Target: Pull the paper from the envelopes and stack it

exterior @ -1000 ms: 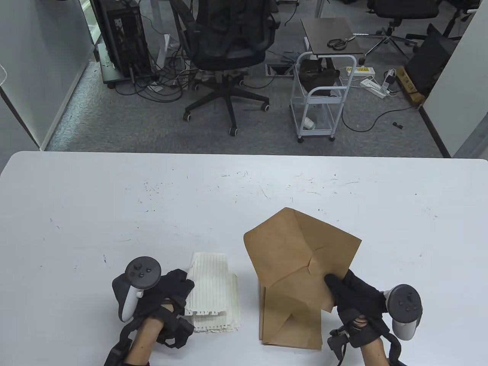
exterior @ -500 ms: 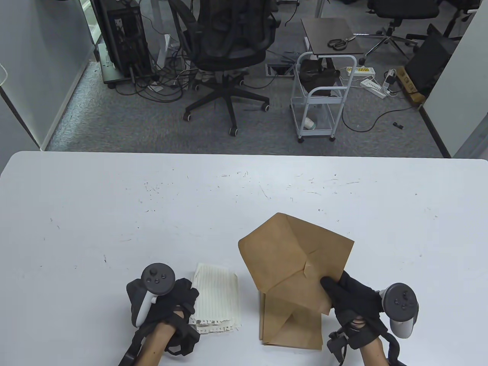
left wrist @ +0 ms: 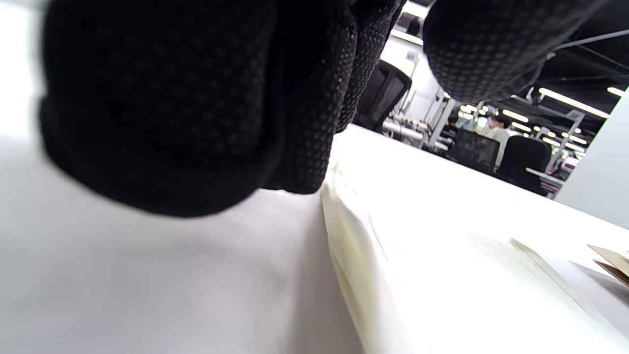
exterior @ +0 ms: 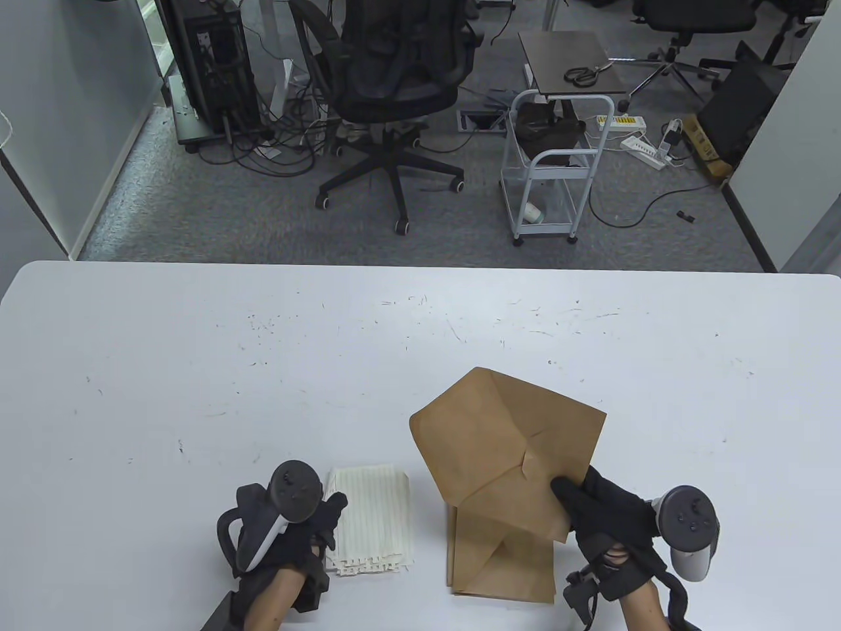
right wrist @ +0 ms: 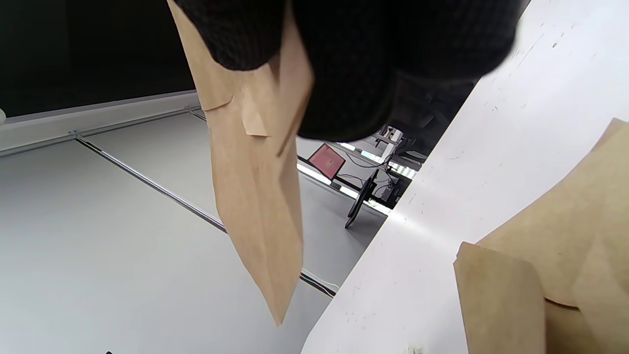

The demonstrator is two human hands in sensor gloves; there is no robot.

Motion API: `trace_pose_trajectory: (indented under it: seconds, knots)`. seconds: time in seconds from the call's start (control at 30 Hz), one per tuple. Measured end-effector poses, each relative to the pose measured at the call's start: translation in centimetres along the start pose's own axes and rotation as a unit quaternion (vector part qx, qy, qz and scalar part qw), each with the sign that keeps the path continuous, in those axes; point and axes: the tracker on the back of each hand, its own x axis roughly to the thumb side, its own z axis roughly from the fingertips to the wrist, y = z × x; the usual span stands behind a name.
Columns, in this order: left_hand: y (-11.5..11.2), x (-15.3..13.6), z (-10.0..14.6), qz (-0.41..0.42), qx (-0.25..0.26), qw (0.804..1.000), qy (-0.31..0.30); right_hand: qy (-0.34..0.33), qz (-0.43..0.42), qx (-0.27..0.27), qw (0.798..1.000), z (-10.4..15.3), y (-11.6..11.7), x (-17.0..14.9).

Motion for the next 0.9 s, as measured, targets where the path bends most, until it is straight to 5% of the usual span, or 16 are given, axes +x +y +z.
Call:
trace_pose_trajectory:
  seconds: [0.17,0.4,0.47,0.53,0.63,0.73,0.8,0.9]
  knots:
    - [1.7,0.8,1.2,0.022,0.088,0.994,-0.062,-0.028,-0.011,0.02,0.999,-0.2,0.3,0.2]
    - [2.6,4.2,4.7,0.101,0.179,0.96,-0.19,-0.121,-0.091,0.147,0.977,-0.8,3.0,0.7]
    - [2.5,5.6,5.4,0.206,0.12,0.935,-0.262,-0.129,-0.075,0.153,0.977,-0.7,3.9,1.1]
    - [1.8,6.9,5.2,0.29,0.019,0.914,-0.282,-0.137,-0.077,0.161,0.974,-0.6,4.6,1.3]
    - [1.3,7.9,4.7,0.393,-0.066,0.863,-0.31,-0.137,-0.098,0.144,0.975,-0.5,4.6,1.3]
    - [1.9,8.4,4.7,0.474,-0.071,0.814,-0.329,-0.121,-0.079,0.124,0.982,-0.3,4.2,1.6]
    - [2.3,9.1,4.7,0.455,-0.079,0.825,-0.325,-0.125,-0.052,0.106,0.985,-0.2,3.9,1.8]
    - [2.5,10.3,4.5,0.351,-0.056,0.889,-0.289,-0.094,-0.053,0.147,0.983,-0.3,3.7,2.0]
